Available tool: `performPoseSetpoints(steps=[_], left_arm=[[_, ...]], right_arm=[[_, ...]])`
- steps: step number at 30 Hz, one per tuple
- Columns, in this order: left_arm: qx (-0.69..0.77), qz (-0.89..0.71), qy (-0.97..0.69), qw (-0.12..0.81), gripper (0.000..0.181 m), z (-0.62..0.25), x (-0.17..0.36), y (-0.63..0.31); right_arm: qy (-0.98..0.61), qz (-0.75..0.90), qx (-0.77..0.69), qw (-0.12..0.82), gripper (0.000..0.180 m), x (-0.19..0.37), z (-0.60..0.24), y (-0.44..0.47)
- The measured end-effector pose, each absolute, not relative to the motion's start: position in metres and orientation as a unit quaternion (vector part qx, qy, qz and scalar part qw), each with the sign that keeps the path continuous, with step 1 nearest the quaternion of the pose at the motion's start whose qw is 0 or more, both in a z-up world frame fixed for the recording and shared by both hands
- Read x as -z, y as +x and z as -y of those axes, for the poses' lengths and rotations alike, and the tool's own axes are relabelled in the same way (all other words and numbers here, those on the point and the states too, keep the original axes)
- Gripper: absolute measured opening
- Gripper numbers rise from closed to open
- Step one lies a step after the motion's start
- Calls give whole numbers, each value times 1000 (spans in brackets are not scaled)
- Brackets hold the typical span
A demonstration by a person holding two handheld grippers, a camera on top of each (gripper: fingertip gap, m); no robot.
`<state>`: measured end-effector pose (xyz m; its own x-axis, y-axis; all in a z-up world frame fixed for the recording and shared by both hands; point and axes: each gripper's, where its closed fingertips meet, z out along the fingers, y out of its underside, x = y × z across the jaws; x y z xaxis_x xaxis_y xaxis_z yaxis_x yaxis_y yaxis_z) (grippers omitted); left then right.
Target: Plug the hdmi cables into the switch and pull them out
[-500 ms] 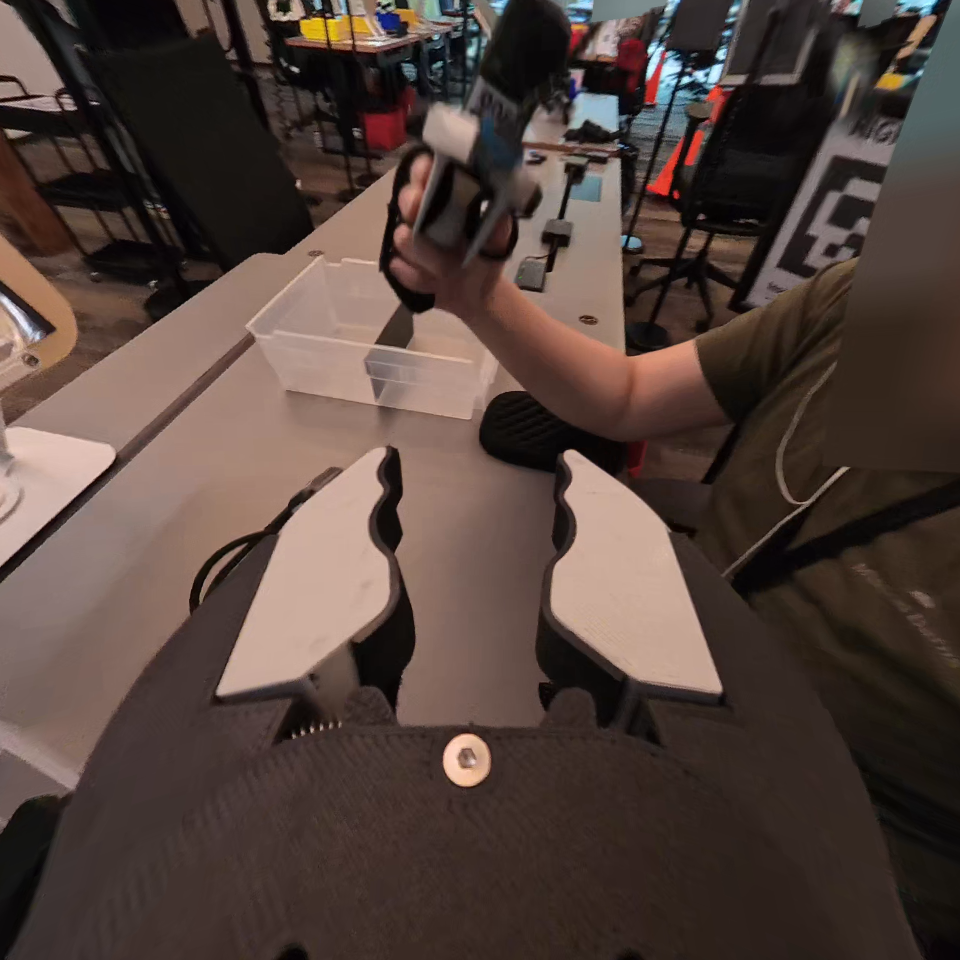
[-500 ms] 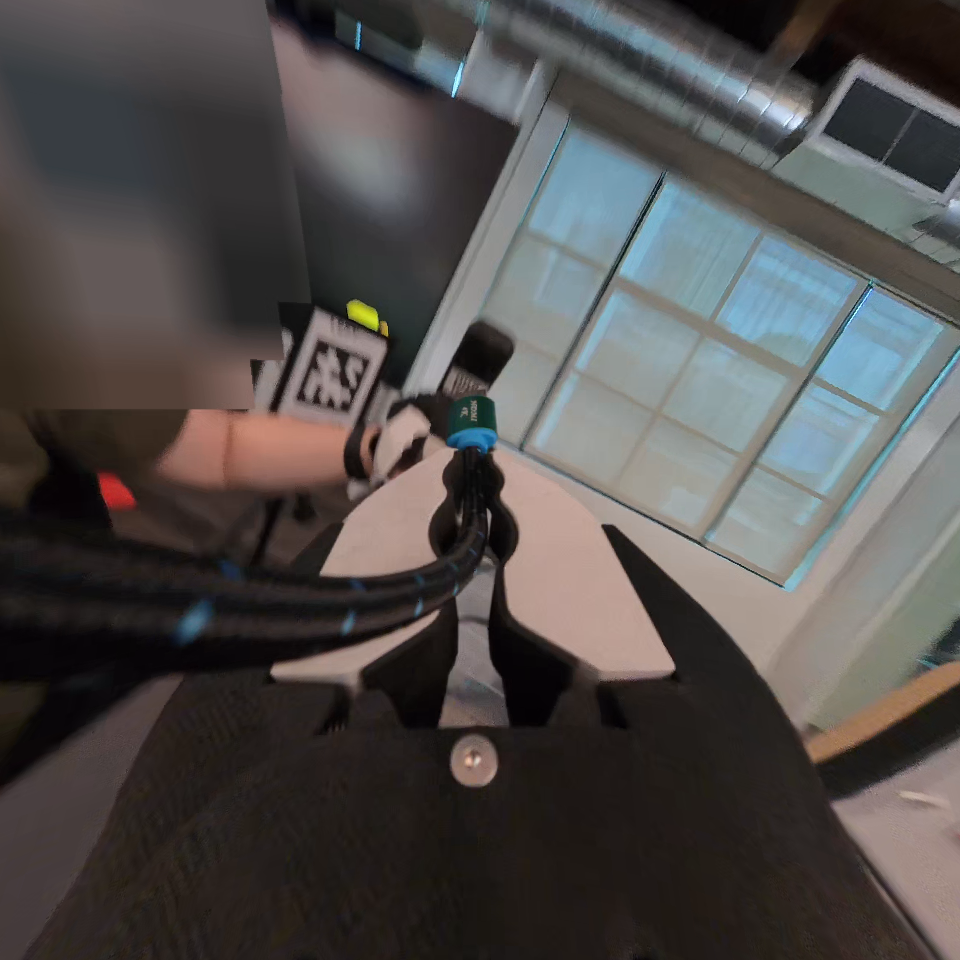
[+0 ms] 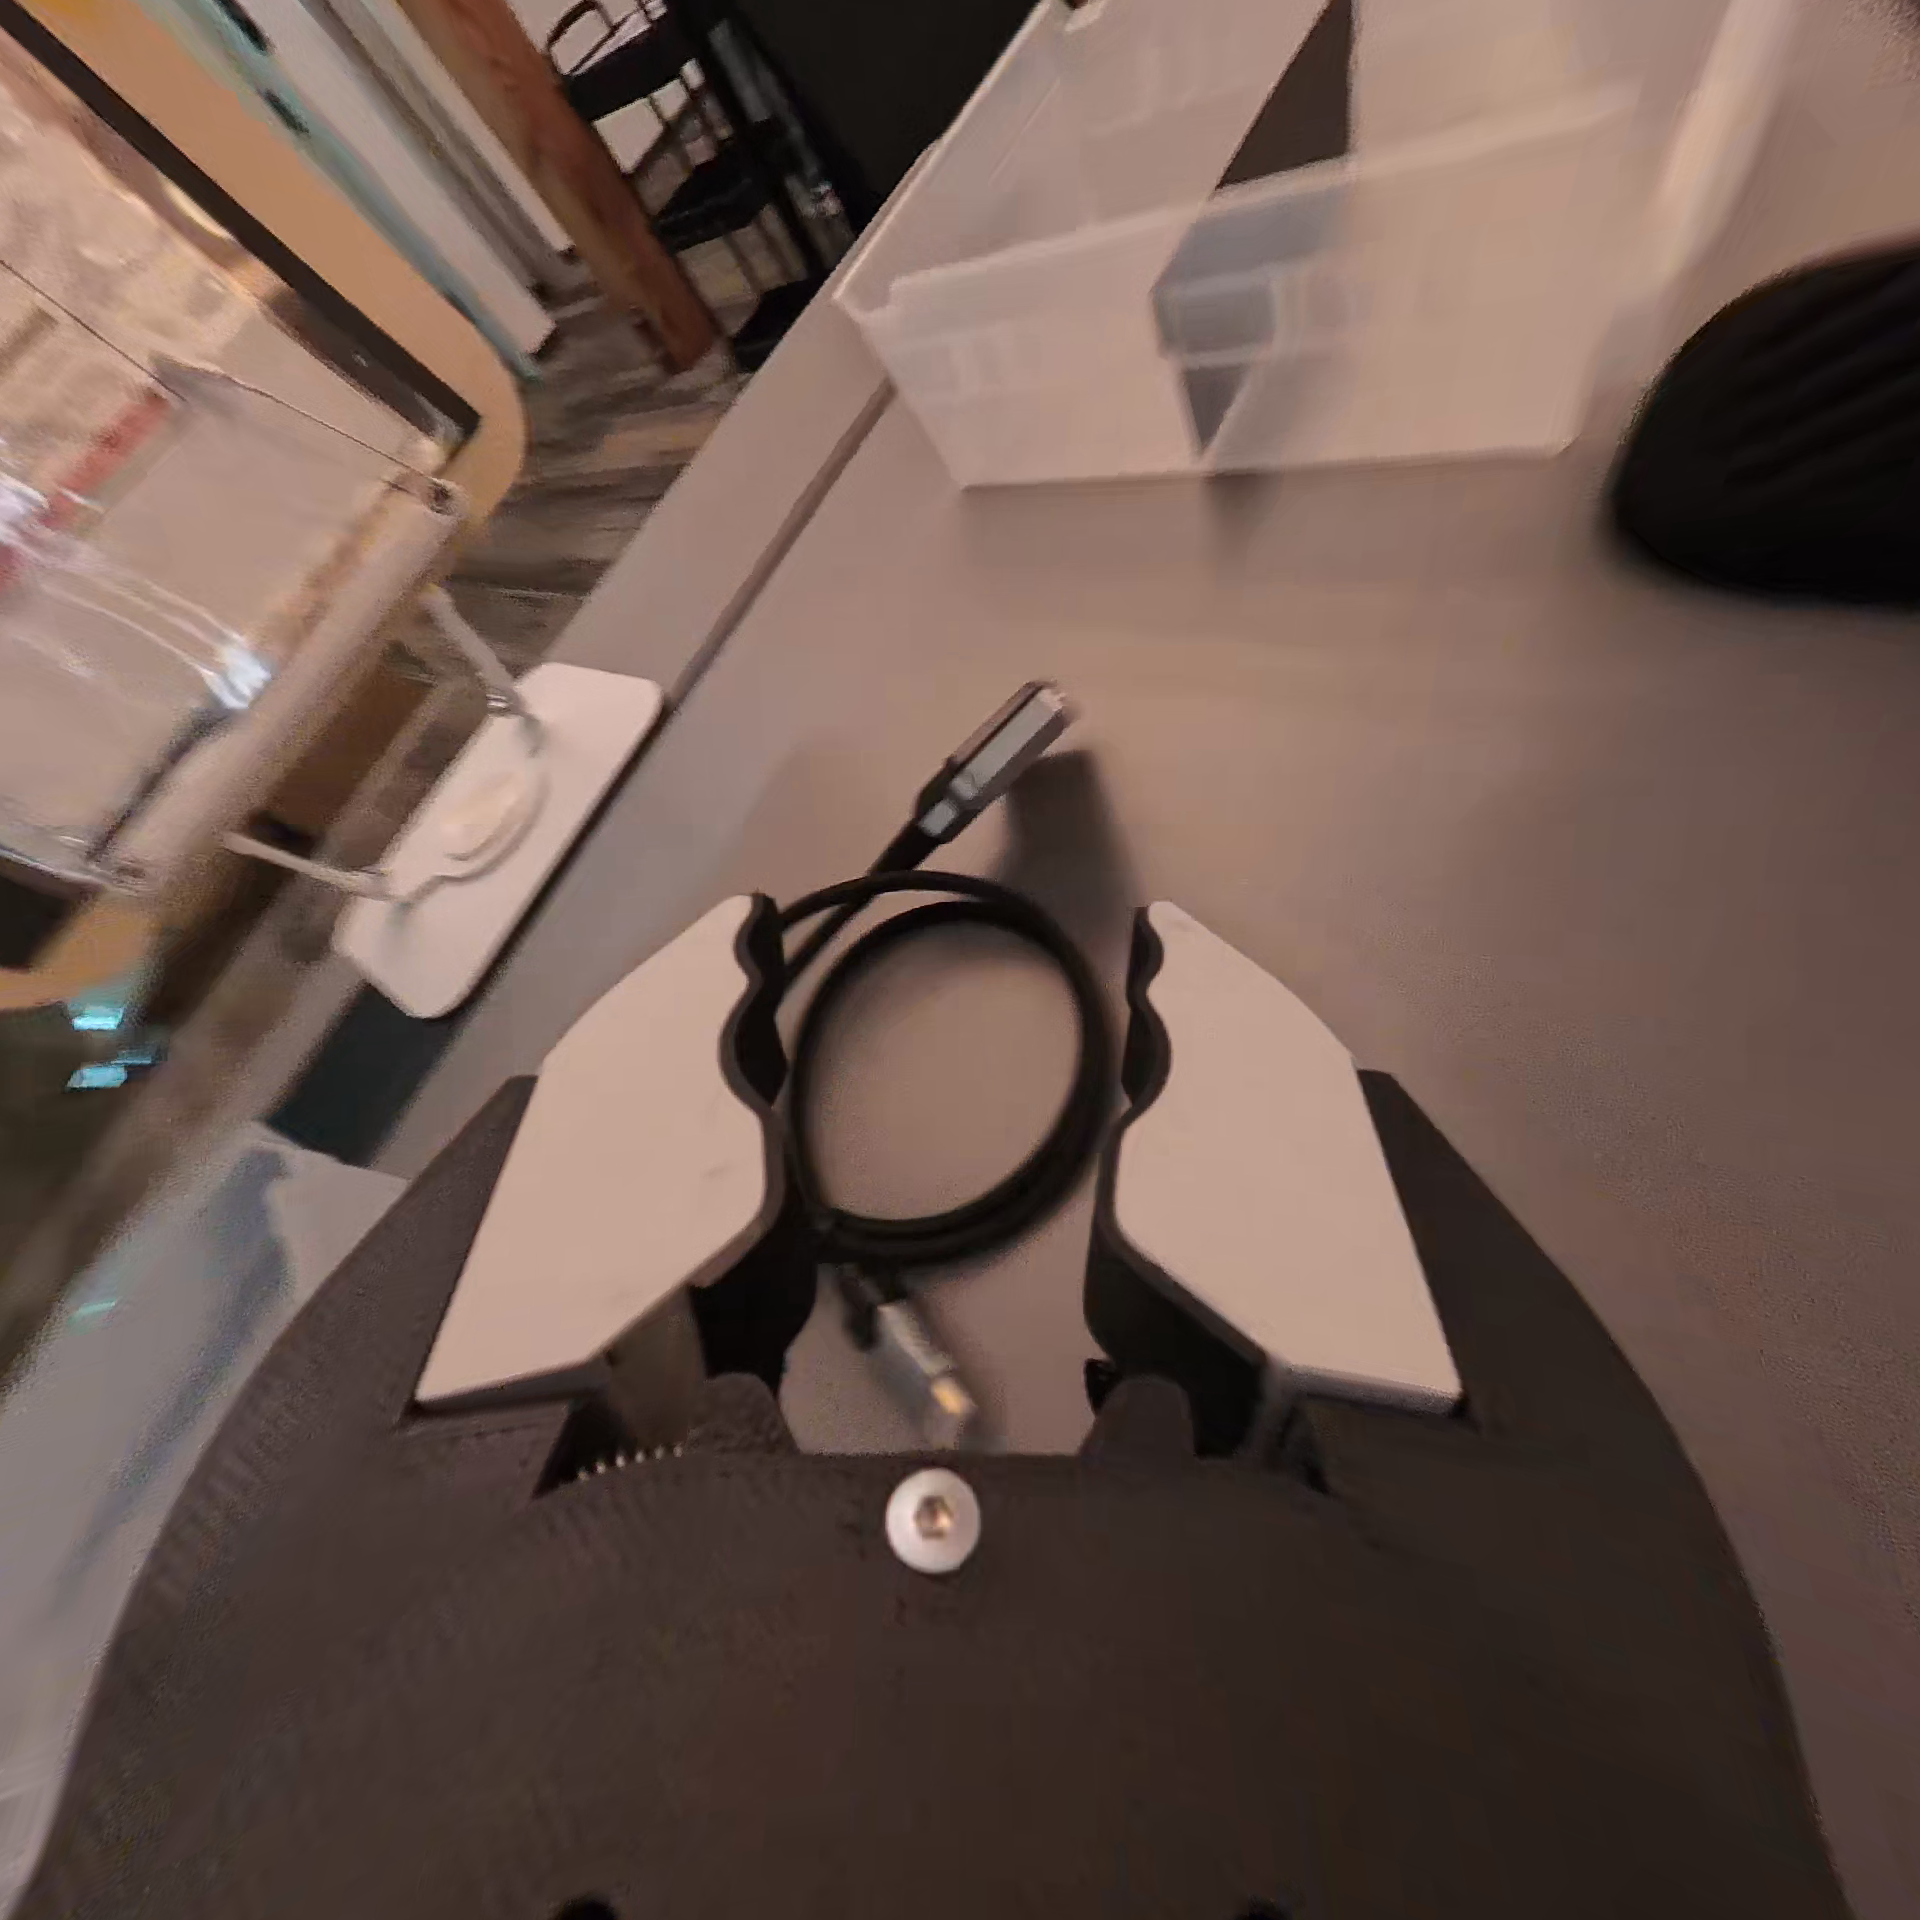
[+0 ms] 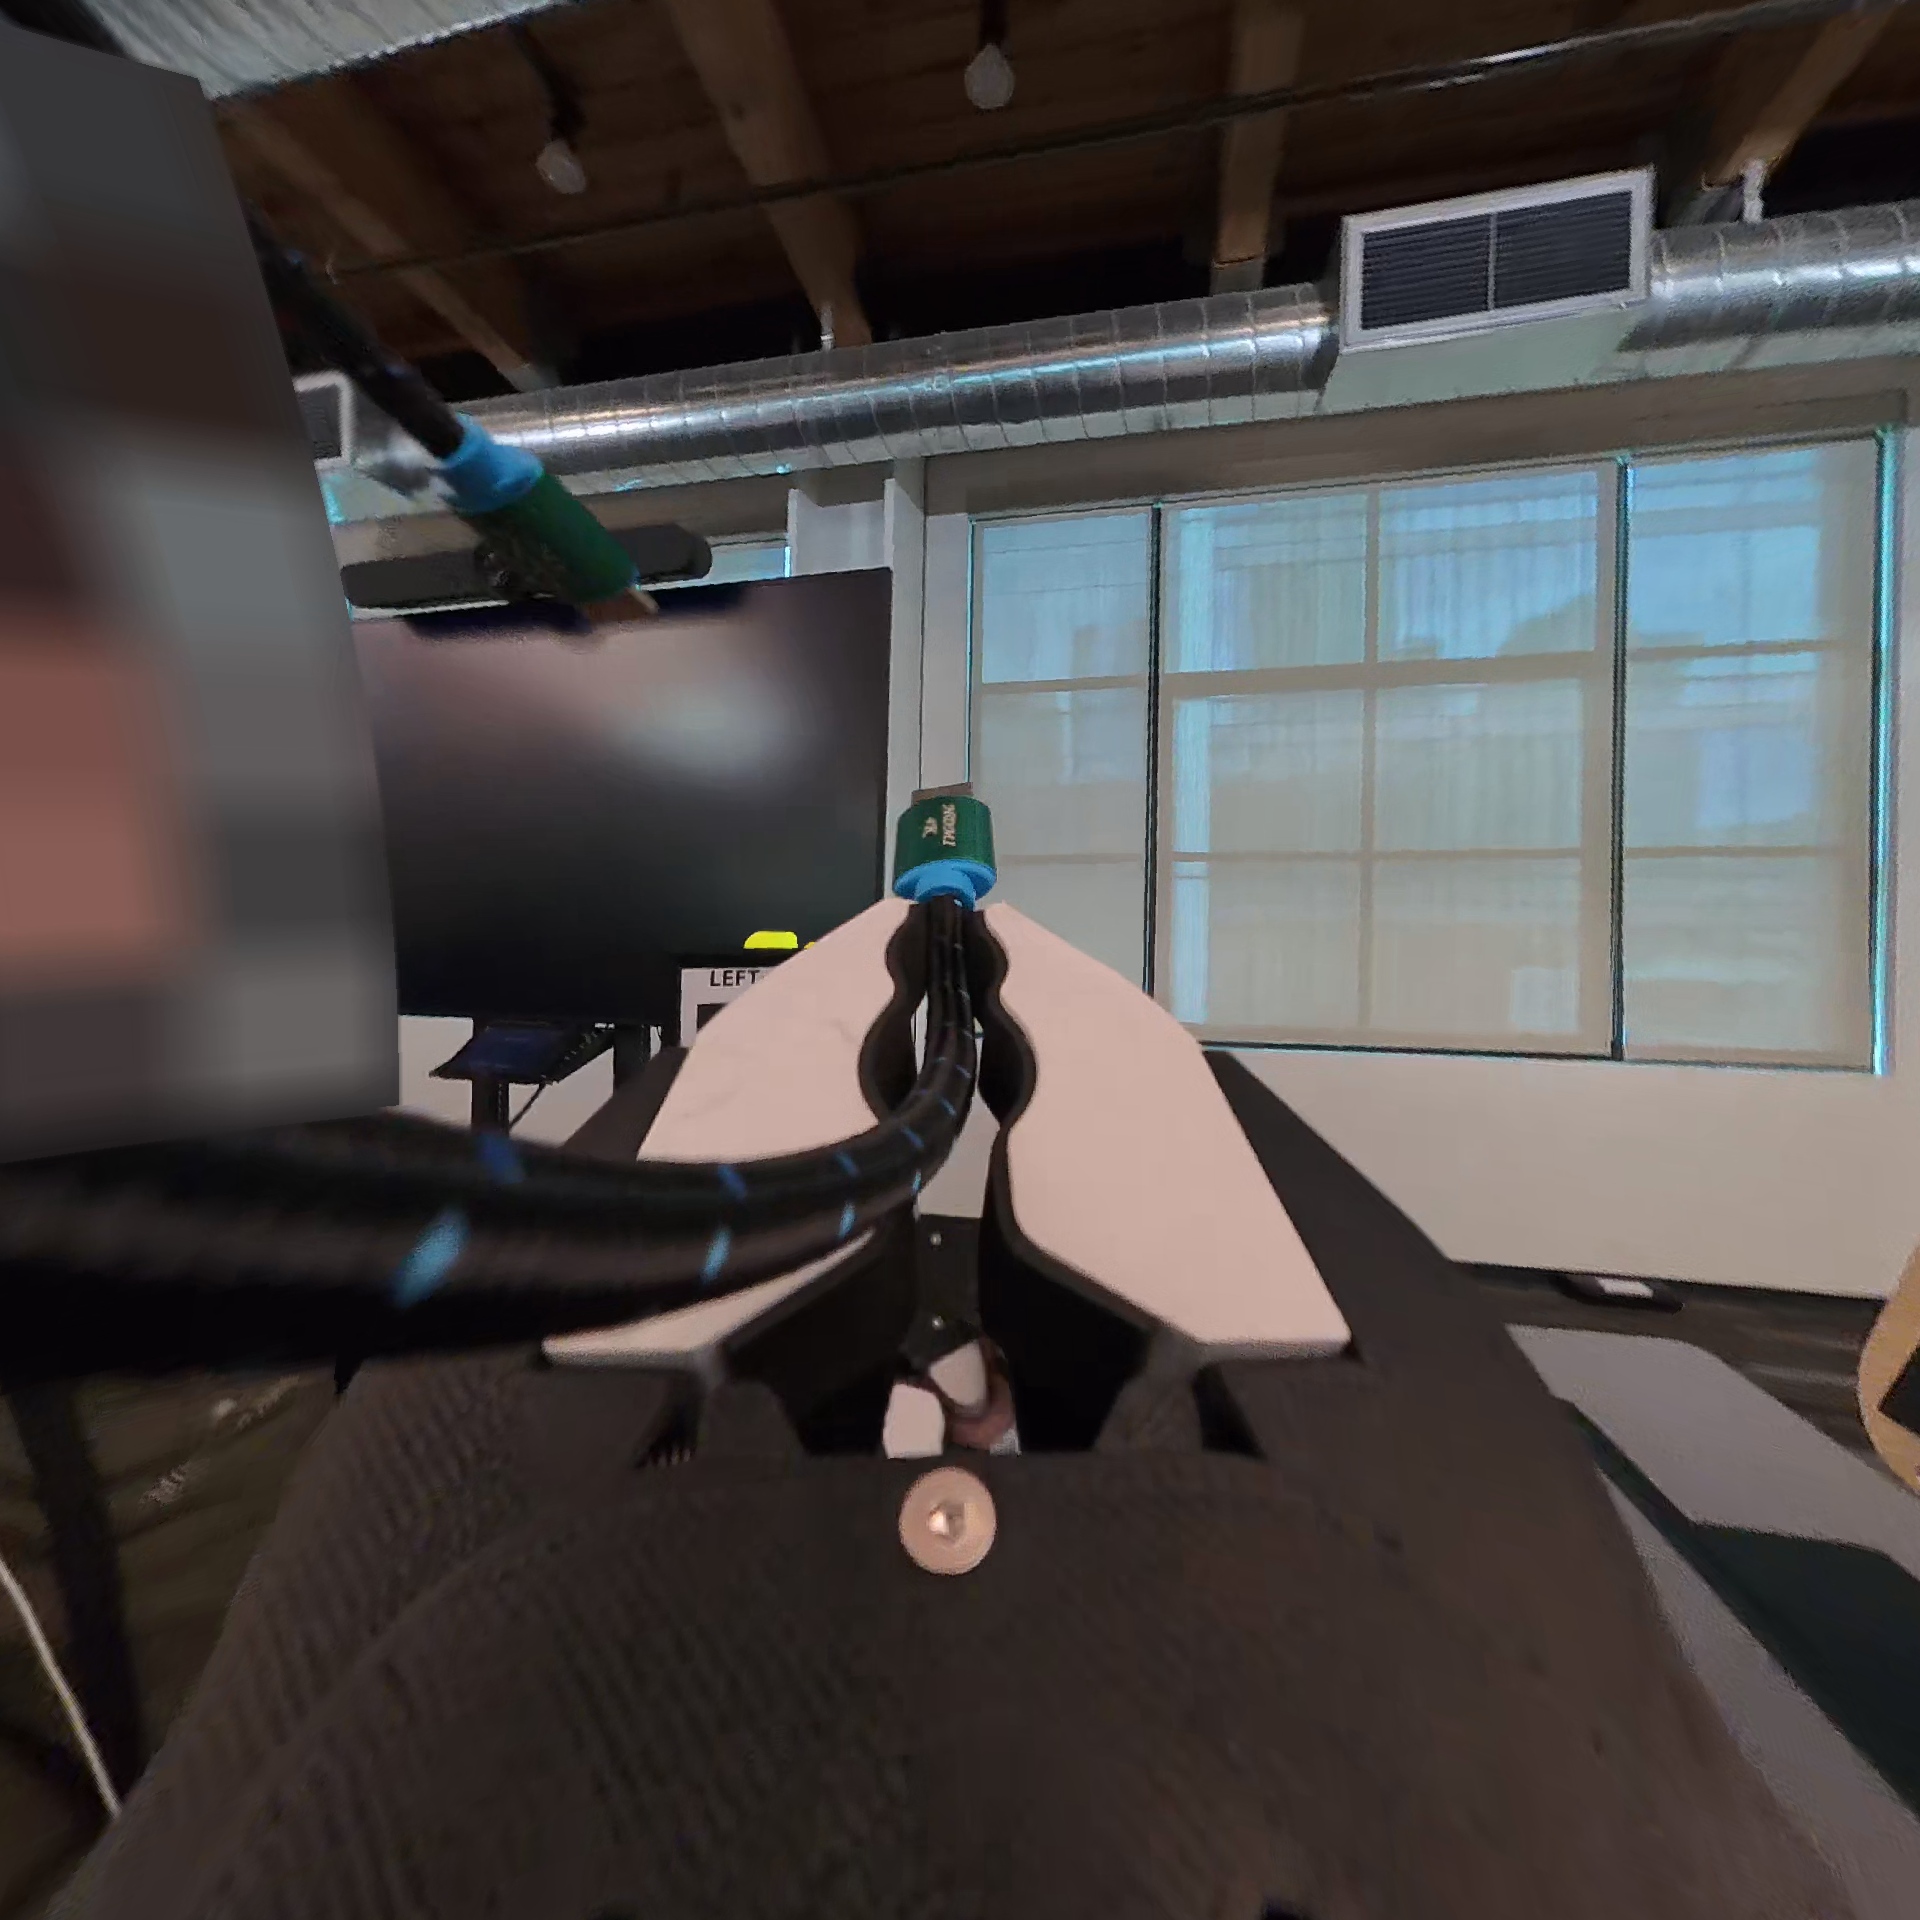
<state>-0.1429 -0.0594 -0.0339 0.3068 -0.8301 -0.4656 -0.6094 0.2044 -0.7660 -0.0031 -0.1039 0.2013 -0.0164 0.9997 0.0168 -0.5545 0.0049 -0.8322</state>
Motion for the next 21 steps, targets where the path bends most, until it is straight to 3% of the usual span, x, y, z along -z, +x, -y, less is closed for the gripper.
performPoseSetpoints(steps=[5, 11, 21], left_arm=[[-32, -663, -547, 509, 60, 39, 67, -120], [-34, -698, -528, 482, 64, 17, 83, -88], [-18, -743, -489, 456, 51, -8, 116, -51]], right_arm=[[-356, 325, -598, 641, 8, -204, 99, 27], [-399, 368, -488, 683, 8, -189, 100, 52], [-394, 379, -466, 695, 8, -188, 110, 71]])
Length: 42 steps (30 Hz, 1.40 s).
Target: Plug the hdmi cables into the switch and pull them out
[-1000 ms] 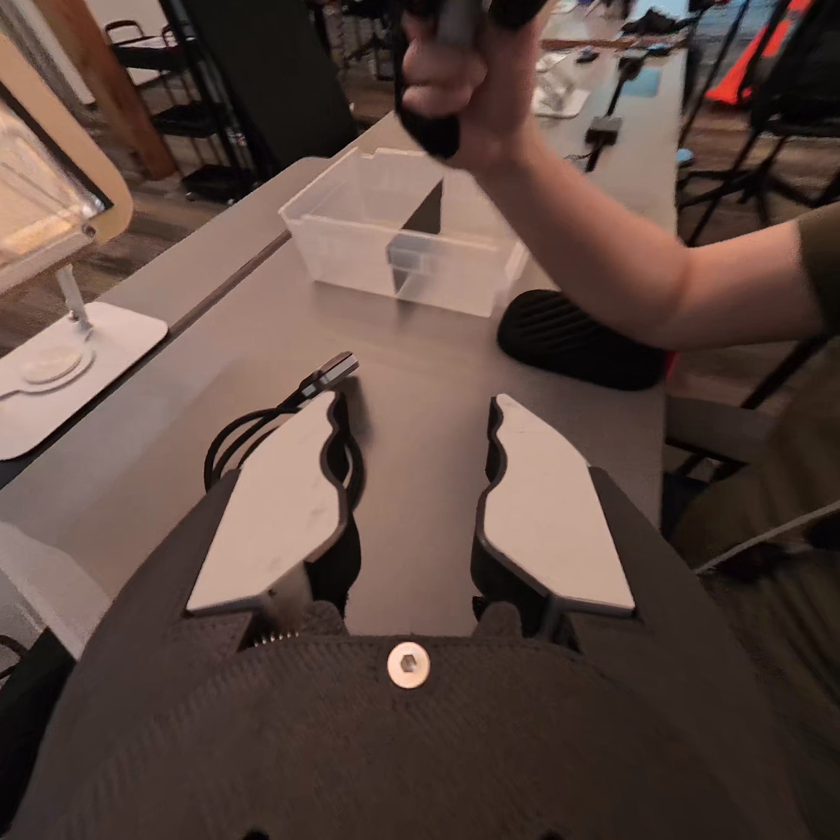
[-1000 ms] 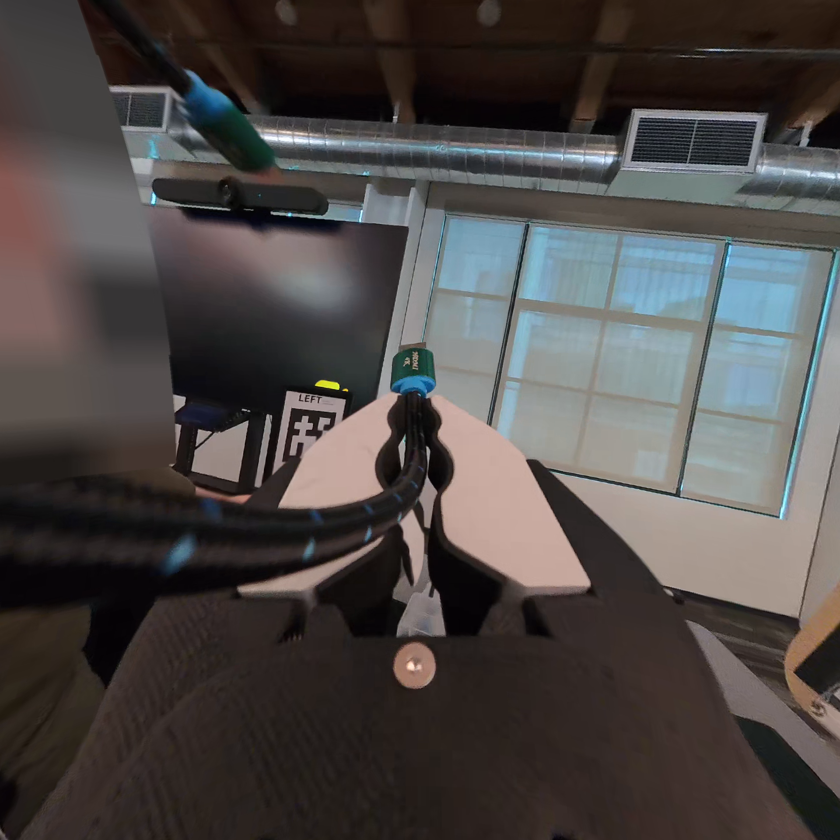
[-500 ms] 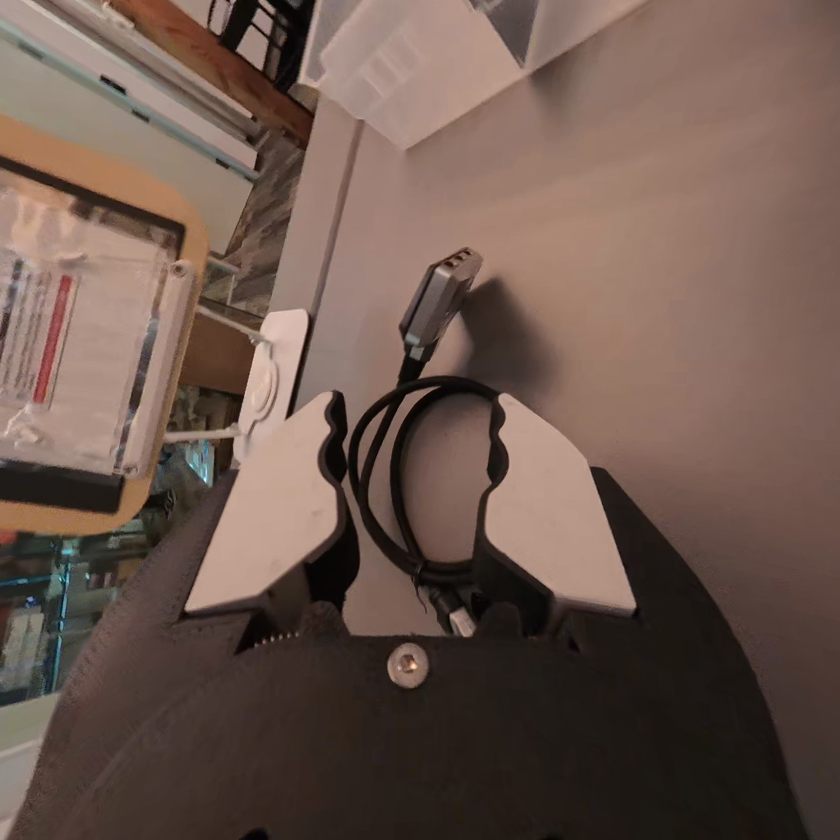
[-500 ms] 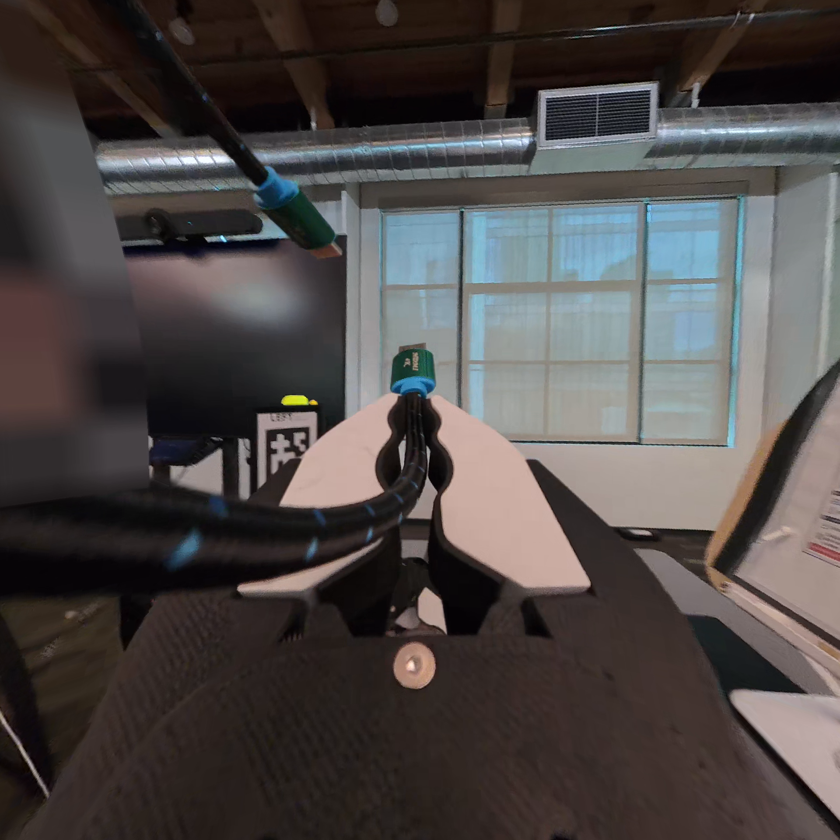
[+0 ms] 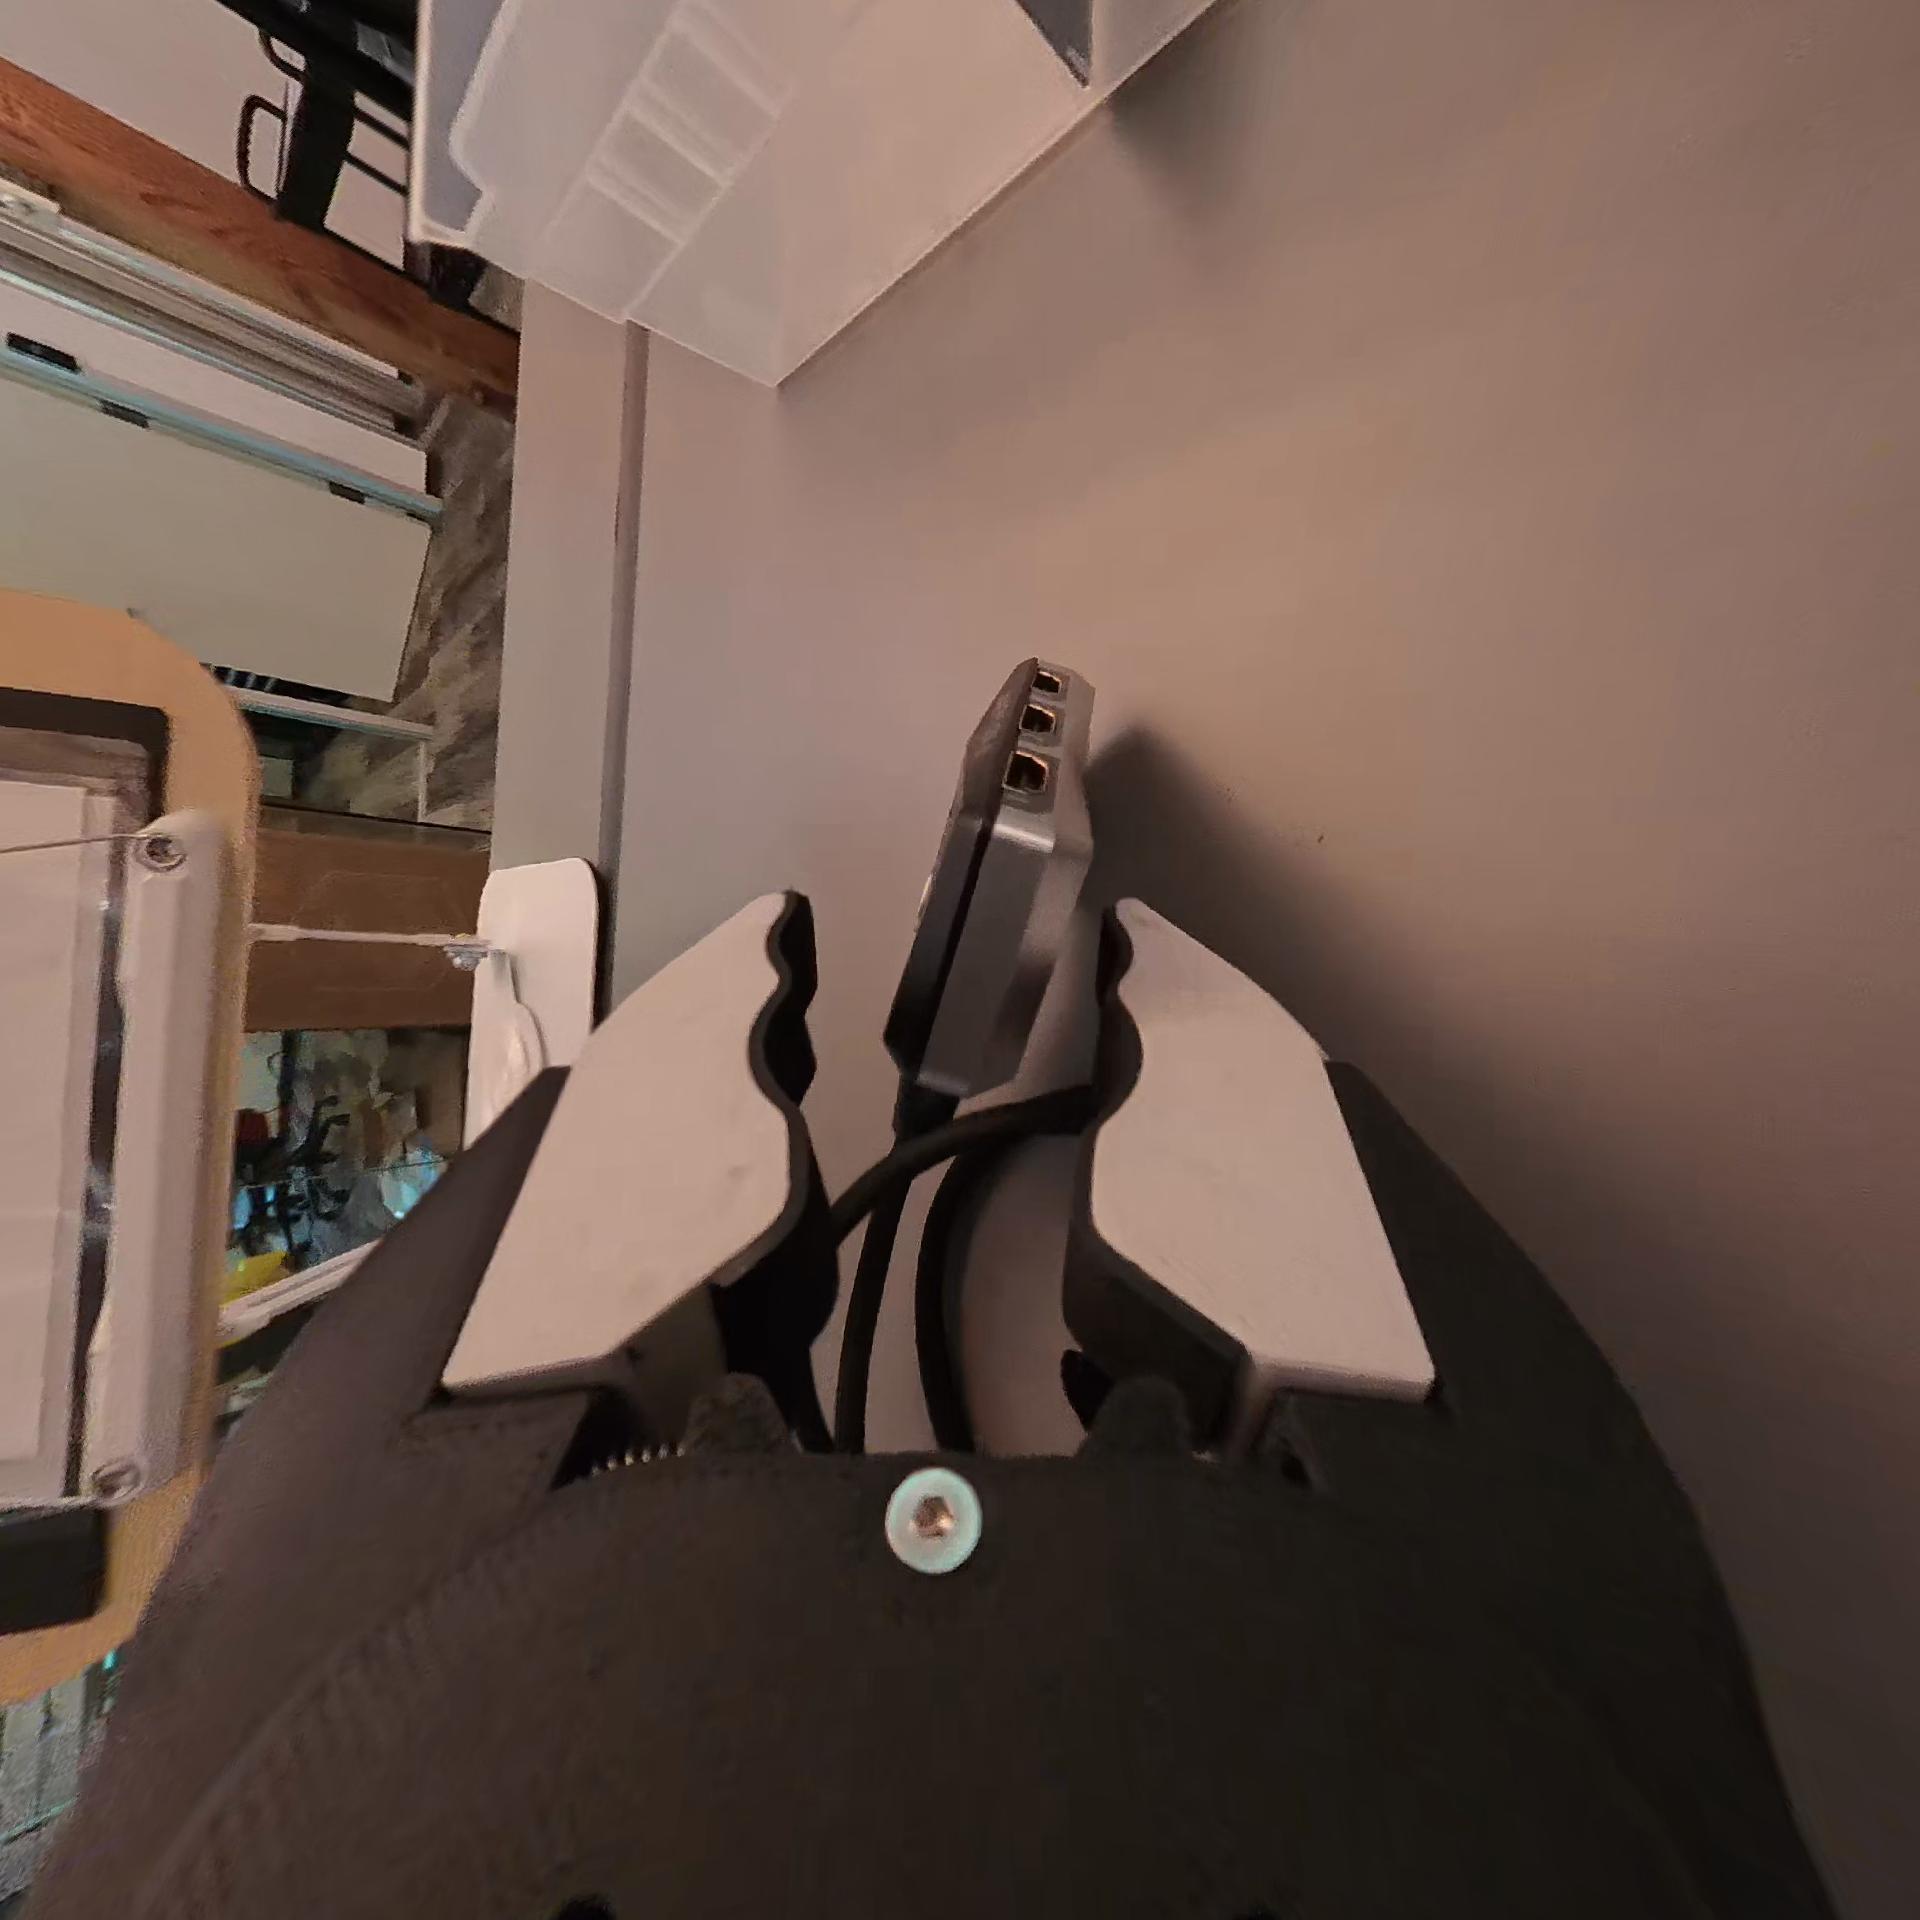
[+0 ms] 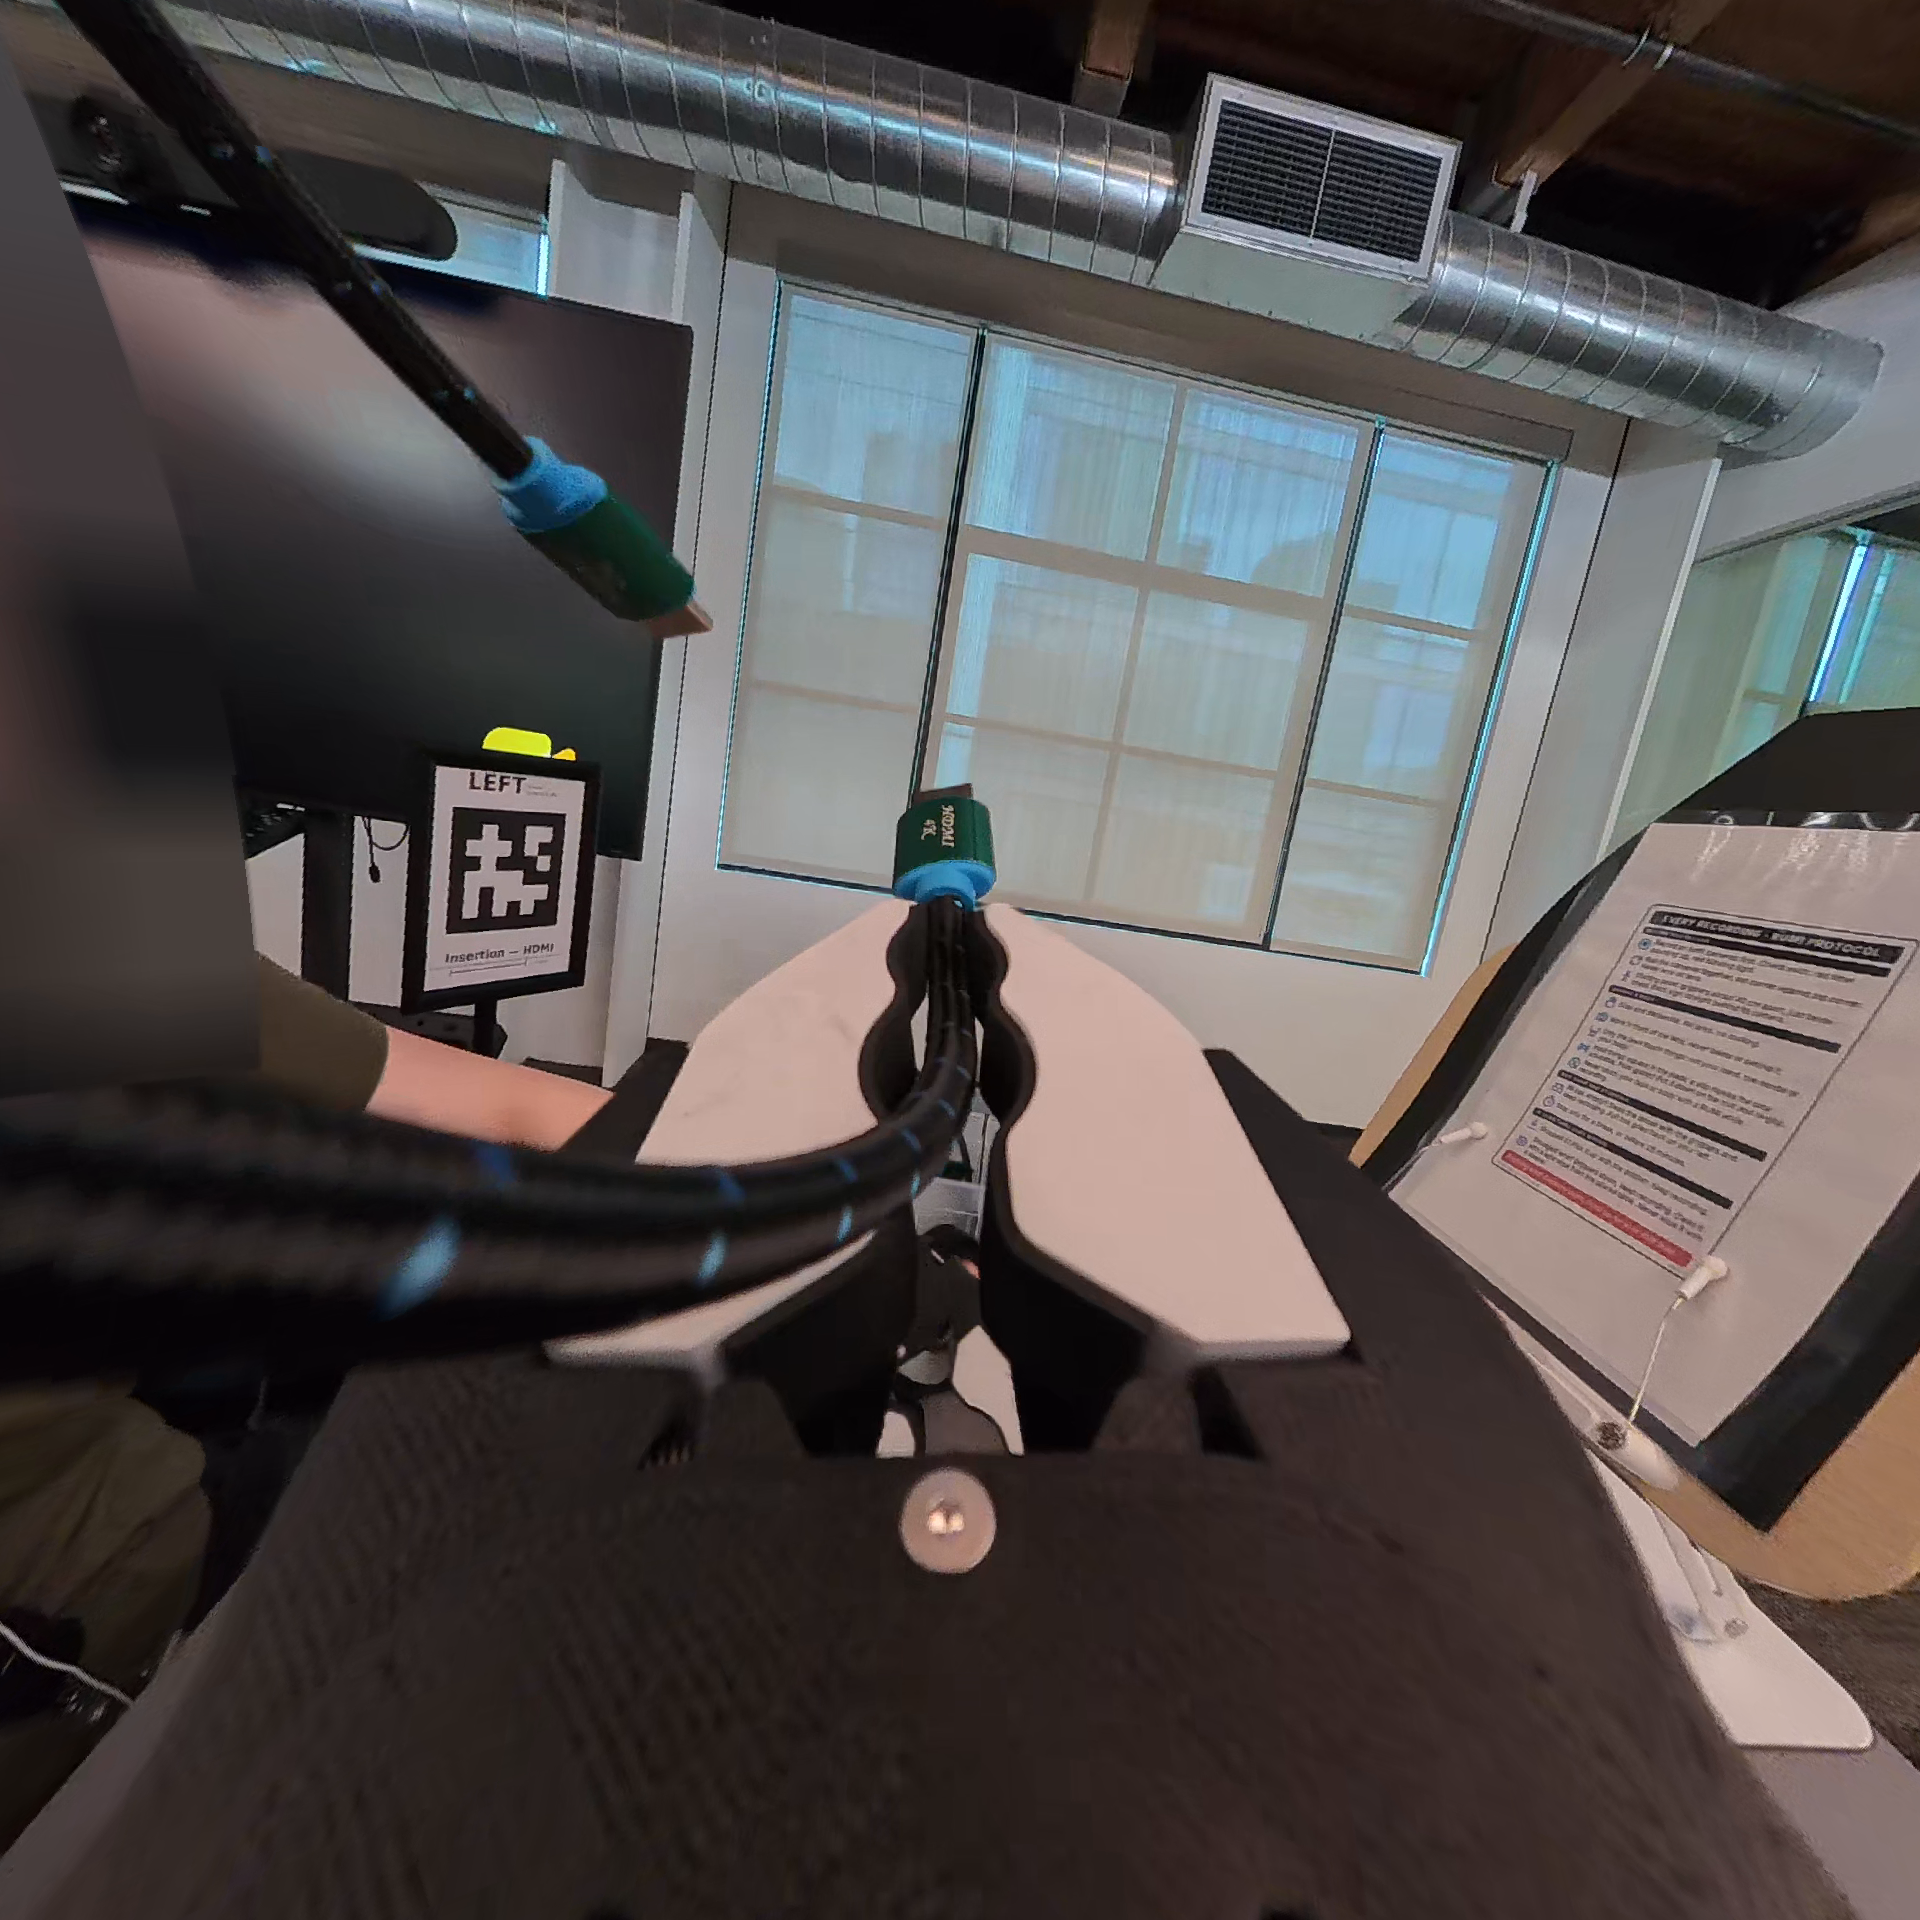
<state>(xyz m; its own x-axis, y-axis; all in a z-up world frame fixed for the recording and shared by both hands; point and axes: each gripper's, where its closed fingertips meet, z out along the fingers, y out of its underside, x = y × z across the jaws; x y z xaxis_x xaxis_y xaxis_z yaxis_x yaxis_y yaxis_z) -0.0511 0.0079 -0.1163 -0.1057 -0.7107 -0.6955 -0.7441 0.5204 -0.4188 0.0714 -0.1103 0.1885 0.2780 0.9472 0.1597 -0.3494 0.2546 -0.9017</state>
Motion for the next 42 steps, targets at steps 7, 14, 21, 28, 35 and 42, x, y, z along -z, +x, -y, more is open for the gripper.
performPoseSetpoints(steps=[7, 14, 21, 28, 35, 42], left_arm=[[-42, -757, -444, 478, 24, -14, 121, -42], [-64, -671, -405, 618, 21, -16, 31, -43], [-139, -571, -334, 737, 22, -7, -67, -65], [-284, -476, -236, 799, 22, 21, -125, -87], [-313, -407, -197, 835, 21, 44, -155, -100], [-317, -391, -183, 845, 21, 53, -161, -100]], right_arm=[[-419, 410, -436, 683, 8, -172, 108, 71], [-404, 464, -363, 700, 8, -161, 114, 62], [-423, 528, -236, 697, 8, -143, 104, 30], [-483, 530, -122, 686, 9, -141, 81, -5], [-482, 503, -87, 712, 8, -158, 80, -26], [-473, 480, -112, 731, 8, -170, 84, -30]])
